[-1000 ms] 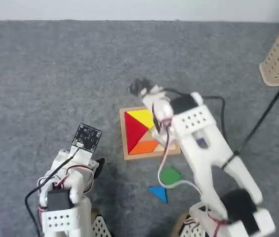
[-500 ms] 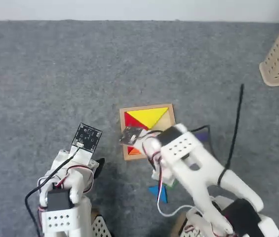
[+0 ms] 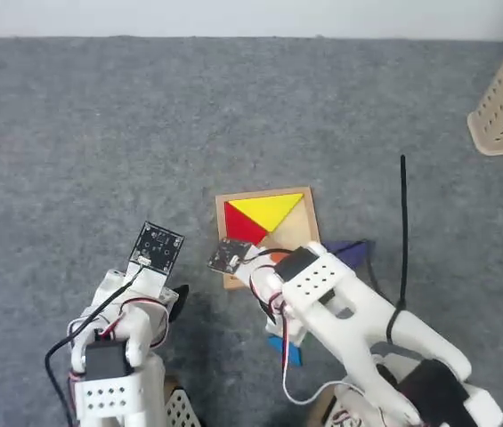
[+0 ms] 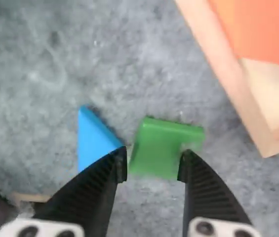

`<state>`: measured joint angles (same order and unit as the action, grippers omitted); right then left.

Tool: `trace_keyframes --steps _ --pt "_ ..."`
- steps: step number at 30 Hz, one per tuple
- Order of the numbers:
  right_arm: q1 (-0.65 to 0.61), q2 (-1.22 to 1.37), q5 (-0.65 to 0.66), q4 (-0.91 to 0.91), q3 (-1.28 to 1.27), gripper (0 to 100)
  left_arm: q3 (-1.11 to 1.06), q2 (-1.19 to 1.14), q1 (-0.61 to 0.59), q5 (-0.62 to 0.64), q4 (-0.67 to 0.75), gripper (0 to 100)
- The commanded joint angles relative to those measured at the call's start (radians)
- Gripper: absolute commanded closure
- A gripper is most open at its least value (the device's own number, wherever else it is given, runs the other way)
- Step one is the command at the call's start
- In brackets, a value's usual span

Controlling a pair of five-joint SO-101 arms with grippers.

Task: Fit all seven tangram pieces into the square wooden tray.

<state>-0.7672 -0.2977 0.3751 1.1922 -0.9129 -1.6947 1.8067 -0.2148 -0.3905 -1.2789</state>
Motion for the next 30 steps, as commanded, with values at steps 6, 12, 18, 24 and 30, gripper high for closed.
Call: trace_keyframes --steps 6,12,18,24,30 --pt "0.081 0.186 -0.015 -0.025 0.091 87.6 0.008 0.015 0.003 -0.005 -0.005 72" --pt "0.225 0.188 -0.015 -0.051 0.098 95.8 0.008 0.015 0.003 -0.005 -0.005 72" --pt "0.314 0.188 -0.008 -0.087 0.1 96.1 0.008 0.015 0.003 -0.005 -0.005 72" --pt "0.444 0.186 -0.006 -0.105 0.115 96.1 0.008 0.015 0.003 -0.005 -0.005 72" --pt "0.495 0.173 -0.014 -0.096 0.143 96.1 0.008 0.015 0.003 -0.005 -0.005 72"
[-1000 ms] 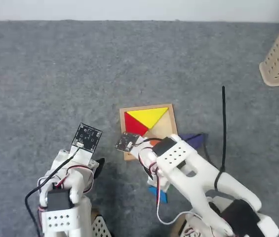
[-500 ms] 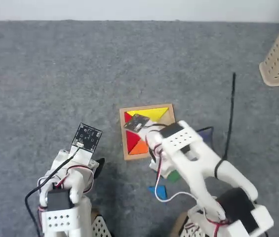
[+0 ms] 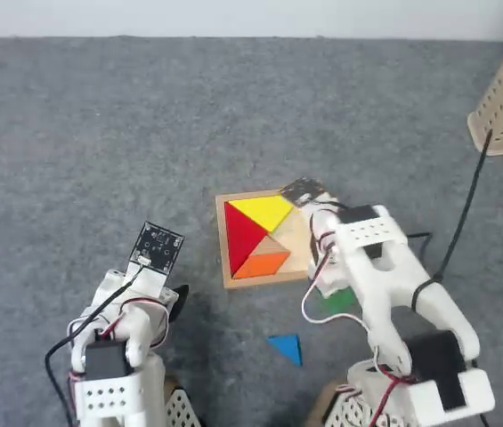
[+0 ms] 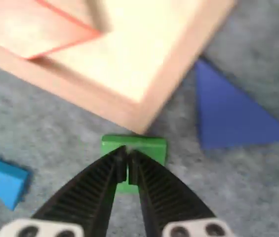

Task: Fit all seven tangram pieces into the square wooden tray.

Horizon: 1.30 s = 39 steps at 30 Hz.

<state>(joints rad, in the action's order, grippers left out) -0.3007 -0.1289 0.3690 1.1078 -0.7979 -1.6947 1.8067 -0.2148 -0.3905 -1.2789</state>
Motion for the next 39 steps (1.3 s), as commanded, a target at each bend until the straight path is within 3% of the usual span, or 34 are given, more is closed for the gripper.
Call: trace_keyframes --steps 1,8,11,15,19,27,30,36,39 --pt "0.028 -0.015 -0.009 -0.007 0.028 96.1 0.008 0.015 0.003 -0.005 -0.005 72" --pt "0.025 -0.268 -0.063 0.111 0.021 95.6 0.008 0.015 0.003 -0.005 -0.005 72" --pt "-0.038 -0.321 -0.028 0.14 -0.02 93.5 0.008 0.015 0.003 -0.005 -0.005 72" --pt "-0.165 -0.28 -0.037 0.088 -0.097 81.3 0.008 0.015 0.003 -0.005 -0.005 72" --pt "-0.168 -0.185 -0.049 0.024 -0.104 72.0 0.008 0.015 0.003 -0.005 -0.005 72" --pt "-0.124 -0.117 -0.051 -0.022 -0.11 70.6 0.008 0.015 0.003 -0.005 -0.005 72" --pt "-0.107 -0.117 -0.048 -0.022 -0.117 73.4 0.008 0.015 0.003 -0.005 -0.005 72" --pt "-0.062 -0.117 -0.044 -0.062 -0.147 94.8 0.008 0.015 0.003 -0.005 -0.005 72" --pt "-0.01 -0.131 -0.046 -0.062 -0.14 98.9 0.008 0.015 0.003 -0.005 -0.005 72"
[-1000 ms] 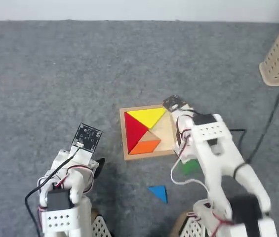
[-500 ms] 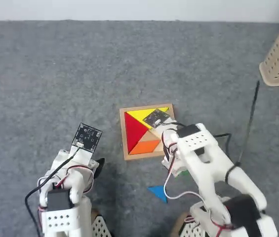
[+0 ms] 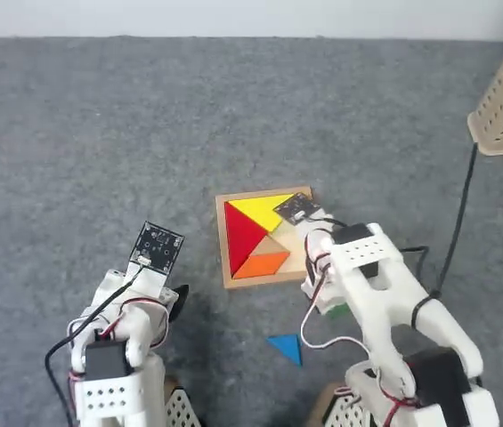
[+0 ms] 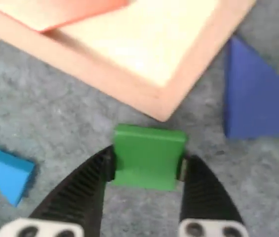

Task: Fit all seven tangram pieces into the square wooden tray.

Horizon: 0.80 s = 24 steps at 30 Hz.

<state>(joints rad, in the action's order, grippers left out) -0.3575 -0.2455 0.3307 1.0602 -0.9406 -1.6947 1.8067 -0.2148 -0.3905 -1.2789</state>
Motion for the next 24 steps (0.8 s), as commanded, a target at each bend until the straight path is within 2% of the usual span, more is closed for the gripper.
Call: trace_keyframes --steps 1,6,10,17,21,24 --pt "0.071 -0.021 -0.011 -0.013 0.018 99.0 0.008 0.015 0.003 -0.005 -0.005 72" --pt "0.17 -0.122 -0.012 0.094 0.138 99.1 0.008 0.015 0.003 -0.005 -0.005 72" --pt "0.173 -0.249 -0.006 0.188 0.238 99.1 0.008 0.015 0.003 -0.005 -0.005 72" --pt "0.018 -0.272 -0.012 0.263 0.425 99.1 0.008 0.015 0.003 -0.005 -0.005 72" --pt "-0.073 -0.147 -0.083 0.255 0.531 99.1 0.008 0.015 0.003 -0.005 -0.005 72" --pt "-0.119 0.007 -0.069 0.254 0.628 99.1 0.008 0.015 0.003 -0.005 -0.005 72"
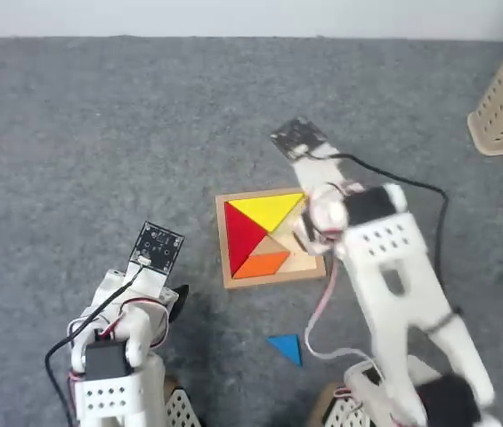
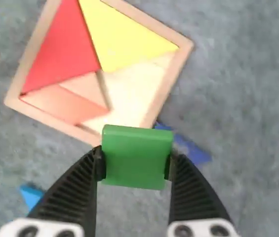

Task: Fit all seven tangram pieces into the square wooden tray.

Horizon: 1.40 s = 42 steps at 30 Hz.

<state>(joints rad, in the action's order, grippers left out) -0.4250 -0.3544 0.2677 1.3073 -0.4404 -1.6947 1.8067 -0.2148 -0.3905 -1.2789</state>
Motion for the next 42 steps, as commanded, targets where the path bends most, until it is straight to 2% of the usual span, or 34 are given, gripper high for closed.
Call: trace_keyframes --steps 1,6,15,22,42 --pt "-0.062 0.168 0.02 0.007 0.161 99.1 0.008 0.015 0.003 -0.005 -0.005 72" --pt "-0.067 0.423 0.117 0.015 0.338 99.1 0.008 0.015 0.003 -0.005 -0.005 72" --pt "-0.067 0.638 0.129 0.018 0.454 98.8 0.008 0.015 0.003 -0.005 -0.005 72" --pt "-0.067 0.661 0.129 0.018 0.459 85.7 0.008 0.015 0.003 -0.005 -0.005 72" --pt "-0.087 0.653 0.121 0.041 0.466 85.3 0.008 0.015 0.003 -0.005 -0.005 72"
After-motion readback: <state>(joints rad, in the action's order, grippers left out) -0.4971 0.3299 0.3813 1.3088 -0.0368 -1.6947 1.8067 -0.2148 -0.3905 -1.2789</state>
